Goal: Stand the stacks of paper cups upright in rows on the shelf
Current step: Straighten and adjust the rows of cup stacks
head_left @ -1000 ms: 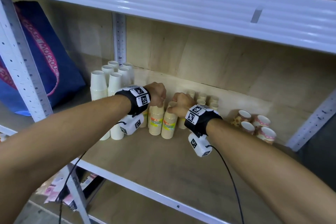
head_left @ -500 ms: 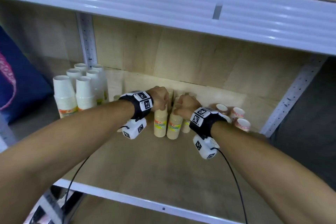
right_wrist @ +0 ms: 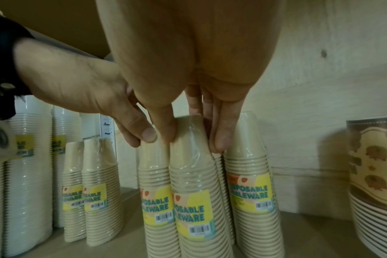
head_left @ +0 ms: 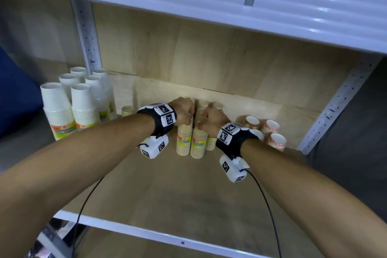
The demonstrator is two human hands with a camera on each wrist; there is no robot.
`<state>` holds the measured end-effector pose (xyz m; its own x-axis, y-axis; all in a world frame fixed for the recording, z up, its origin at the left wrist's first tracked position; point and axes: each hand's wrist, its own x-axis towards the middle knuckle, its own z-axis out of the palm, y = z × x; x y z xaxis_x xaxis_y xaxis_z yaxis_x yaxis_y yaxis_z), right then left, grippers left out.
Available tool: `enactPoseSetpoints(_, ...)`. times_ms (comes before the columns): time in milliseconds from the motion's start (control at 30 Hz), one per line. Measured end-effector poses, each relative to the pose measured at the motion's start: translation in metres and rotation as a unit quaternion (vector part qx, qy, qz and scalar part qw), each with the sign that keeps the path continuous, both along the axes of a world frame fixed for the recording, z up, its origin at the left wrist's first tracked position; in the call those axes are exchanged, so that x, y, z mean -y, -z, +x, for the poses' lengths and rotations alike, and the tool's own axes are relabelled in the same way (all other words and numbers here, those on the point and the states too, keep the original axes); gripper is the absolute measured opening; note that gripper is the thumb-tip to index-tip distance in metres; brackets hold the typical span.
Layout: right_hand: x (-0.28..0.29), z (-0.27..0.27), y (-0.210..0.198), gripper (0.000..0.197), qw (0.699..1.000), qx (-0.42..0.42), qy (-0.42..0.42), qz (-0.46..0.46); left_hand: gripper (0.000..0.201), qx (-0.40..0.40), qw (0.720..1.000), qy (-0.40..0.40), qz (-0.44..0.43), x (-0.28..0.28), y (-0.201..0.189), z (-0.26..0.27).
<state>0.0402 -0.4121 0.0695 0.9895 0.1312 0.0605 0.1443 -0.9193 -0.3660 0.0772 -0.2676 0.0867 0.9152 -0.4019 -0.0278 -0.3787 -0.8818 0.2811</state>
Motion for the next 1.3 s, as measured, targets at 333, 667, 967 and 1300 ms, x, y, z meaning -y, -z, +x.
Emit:
enactPoseSetpoints(333, 0.002, 0.002, 0.004, 0.022, 0.999, 0.001, 0.014, 0.035, 0.032, -0.002, 1.000, -0.002, 0.004, 0.001, 0.002, 0.005)
enactPoseSetpoints(667, -0.001, -0.005, -0.001, 0.011, 0.998, 0.011, 0.037, 0.051, 0.035, -0.024, 1.000, -0.005, 0.002, -0.006, -0.003, 0.003)
enactPoseSetpoints(967, -0.011, 0.005, -0.035, 0.037, 0.995, 0.060, 0.077, 0.013, 0.040, 0.029, 0.998, -0.061, -0.009, -0.039, -0.037, 0.003)
enactPoseSetpoints(1300, -0.079, 0.026, -0.039, 0.031, 0.996, 0.081, -0.011, 0.028, 0.050, 0.006, 0.983, -0.181, 0.002, -0.109, -0.036, 0.009)
